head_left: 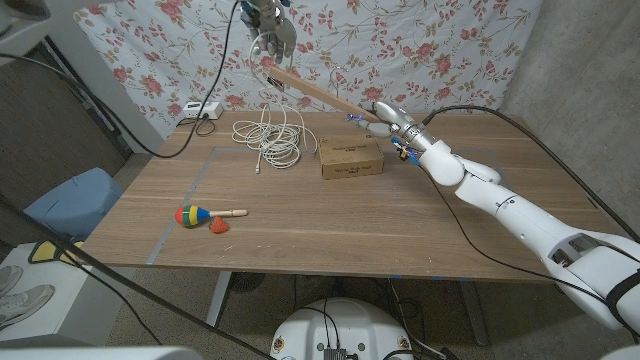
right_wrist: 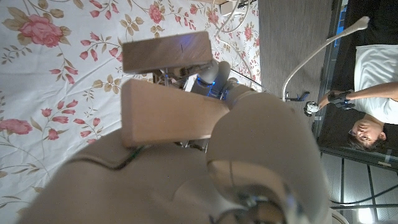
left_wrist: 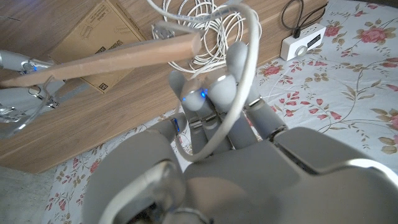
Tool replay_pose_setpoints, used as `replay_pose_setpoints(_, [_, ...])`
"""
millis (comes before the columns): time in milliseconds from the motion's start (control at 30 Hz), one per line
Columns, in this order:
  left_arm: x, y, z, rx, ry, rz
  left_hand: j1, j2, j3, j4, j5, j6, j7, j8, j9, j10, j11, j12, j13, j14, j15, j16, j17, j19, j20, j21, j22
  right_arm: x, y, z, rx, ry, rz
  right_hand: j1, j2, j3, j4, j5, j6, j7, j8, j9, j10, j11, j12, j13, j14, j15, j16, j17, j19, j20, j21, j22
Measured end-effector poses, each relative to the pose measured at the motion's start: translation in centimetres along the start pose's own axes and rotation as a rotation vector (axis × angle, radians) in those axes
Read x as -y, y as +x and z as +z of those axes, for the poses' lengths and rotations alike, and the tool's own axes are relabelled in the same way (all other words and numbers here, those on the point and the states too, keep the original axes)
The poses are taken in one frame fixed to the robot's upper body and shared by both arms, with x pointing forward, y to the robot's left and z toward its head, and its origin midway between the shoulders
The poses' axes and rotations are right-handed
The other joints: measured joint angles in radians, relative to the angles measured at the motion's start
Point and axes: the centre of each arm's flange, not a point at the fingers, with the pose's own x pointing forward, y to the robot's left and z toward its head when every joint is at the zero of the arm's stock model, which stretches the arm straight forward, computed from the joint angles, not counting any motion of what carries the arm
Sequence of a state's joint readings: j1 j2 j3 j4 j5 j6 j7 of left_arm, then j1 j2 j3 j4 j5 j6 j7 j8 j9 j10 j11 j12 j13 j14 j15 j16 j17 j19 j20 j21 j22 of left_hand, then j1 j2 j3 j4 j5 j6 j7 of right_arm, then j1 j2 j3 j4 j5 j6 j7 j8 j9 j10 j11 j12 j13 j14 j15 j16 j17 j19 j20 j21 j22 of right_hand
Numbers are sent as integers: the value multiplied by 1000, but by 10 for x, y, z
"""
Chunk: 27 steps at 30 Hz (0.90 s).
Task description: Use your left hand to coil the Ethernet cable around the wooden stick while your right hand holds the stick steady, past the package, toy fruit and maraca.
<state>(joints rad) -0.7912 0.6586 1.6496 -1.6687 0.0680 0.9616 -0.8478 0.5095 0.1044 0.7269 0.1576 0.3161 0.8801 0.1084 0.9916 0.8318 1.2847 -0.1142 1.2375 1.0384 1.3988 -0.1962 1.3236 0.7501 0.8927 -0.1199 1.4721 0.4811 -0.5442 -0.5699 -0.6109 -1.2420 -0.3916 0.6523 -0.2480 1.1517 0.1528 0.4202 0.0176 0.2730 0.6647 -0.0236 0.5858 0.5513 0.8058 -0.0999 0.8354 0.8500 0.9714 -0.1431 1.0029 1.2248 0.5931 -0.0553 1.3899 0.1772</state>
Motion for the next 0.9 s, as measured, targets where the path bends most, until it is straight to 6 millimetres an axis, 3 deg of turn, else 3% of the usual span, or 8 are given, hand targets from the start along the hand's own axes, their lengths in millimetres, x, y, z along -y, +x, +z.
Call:
replay_pose_setpoints(500, [-1,12,35,134,11,-23,-16,-5,9,0,0,0,1,14,-5,6,2,0,25,2,-1,5,12,-6,6,19,-13,10,-5,9,26,-6,-28,0,0,-4,-1,6,6,6,-4,0,0,0,0,0,0,0,0,0,0,0,0,0])
replay_pose_setpoints(700, [0,2,35,142,21,-37,-21,-11,11,2,0,0,0,18,-5,6,2,-10,24,4,0,5,13,-11,0,26,-18,11,-9,1,5,-9,-30,0,0,-4,-1,6,6,5,-4,-5,0,0,0,1,0,0,0,0,0,0,0,0])
replay_pose_setpoints(900, [-1,-18,23,100,34,-38,-26,-16,20,2,0,0,0,22,-6,6,2,-11,31,4,0,0,13,-16,5,35,-23,16,-11,-11,-24,-14,-41,0,0,-4,-1,6,13,-2,-8,-5,0,0,0,2,0,0,0,-3,0,0,0,0])
